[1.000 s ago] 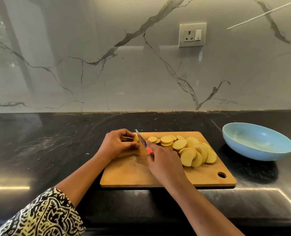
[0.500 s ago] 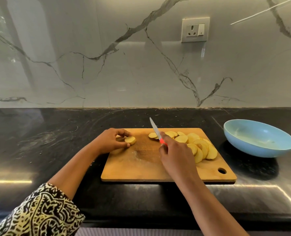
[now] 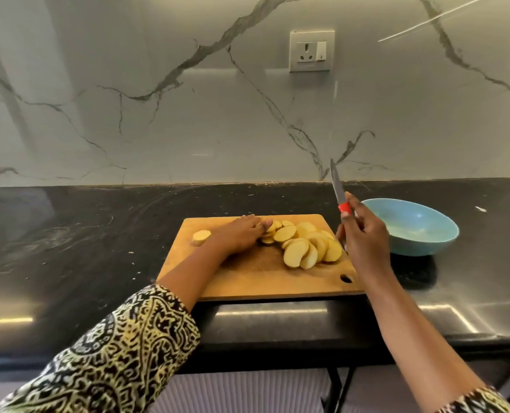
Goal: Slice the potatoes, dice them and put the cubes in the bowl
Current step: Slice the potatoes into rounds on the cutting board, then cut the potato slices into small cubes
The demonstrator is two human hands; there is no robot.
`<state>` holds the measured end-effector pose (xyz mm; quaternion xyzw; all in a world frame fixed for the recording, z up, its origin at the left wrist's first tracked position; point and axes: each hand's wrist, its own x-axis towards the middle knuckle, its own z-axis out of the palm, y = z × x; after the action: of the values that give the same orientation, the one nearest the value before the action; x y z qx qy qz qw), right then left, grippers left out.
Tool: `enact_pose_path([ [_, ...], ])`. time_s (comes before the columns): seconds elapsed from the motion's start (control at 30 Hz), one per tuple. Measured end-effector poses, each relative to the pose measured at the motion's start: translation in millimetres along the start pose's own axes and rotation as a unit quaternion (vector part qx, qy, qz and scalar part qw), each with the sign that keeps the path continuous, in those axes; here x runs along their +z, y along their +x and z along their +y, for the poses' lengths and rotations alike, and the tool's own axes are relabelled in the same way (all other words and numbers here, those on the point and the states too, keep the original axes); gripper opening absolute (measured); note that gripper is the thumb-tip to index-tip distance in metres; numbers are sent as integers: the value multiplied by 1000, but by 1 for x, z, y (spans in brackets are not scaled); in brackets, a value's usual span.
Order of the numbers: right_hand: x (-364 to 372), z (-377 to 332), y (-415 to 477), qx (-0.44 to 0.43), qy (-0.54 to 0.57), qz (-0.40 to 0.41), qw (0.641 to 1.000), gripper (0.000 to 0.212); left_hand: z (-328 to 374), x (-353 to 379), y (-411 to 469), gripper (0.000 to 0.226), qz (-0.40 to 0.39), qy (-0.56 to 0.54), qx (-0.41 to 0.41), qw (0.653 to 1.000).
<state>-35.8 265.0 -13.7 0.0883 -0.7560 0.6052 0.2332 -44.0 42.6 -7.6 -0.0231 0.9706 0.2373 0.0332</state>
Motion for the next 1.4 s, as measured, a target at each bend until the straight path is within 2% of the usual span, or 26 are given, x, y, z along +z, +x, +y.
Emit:
enact_pose_path([
  [0.13,-4,2,9,172,160,2,972,36,0,3,-10,61,8,-26,-9,1000],
  [0.2,-5,3,9,198,166,-5,966,34,3,7,-15,70,8,-38,-15,999],
  [0.27,-4,5,6,180,110,-22,977,34,14,15,-19,84,7,-3,-19,1000],
  [0.37,-2,8,2,103,-20,-32,994,36,43,35,-30,81,25,67,5,997],
  [0.47,-2,11,1,63,-57,-30,996,16,49,47,-25,80,27,53,24,998],
  [0.5,-2,12,1,65,-56,-27,996,14,46,45,-22,78,33,45,29,998],
  [0.57,-1,12,5,86,-56,-17,995,23,32,35,-9,69,70,29,32,997],
  [0.63,2,9,10,139,-34,-37,989,26,26,21,-2,68,107,-43,-14,993],
  [0.73,6,5,16,193,-34,-114,974,26,34,15,3,60,59,-73,-81,992],
  [0.83,4,8,21,176,-62,-148,971,30,54,23,-6,53,5,-64,-70,996],
  [0.93,2,12,23,167,-64,-153,972,26,48,29,5,54,19,-36,2,999],
  [0.97,2,13,23,158,-59,-145,975,25,42,29,11,57,47,-17,19,999],
  [1.1,2,10,18,109,-83,-127,982,26,28,17,1,59,151,-112,54,981],
  [1.17,1,6,11,43,-124,-117,984,24,17,5,-12,64,147,-156,70,974],
  [1.2,2,1,5,-17,-147,-102,984,22,7,-3,-19,65,146,-150,76,975],
  [1.3,20,-18,-21,-200,-180,-54,962,22,-33,-24,-38,55,126,-69,89,986],
  [1.4,55,-35,-47,-225,-170,-100,954,17,-75,-38,-47,50,69,-45,54,995],
])
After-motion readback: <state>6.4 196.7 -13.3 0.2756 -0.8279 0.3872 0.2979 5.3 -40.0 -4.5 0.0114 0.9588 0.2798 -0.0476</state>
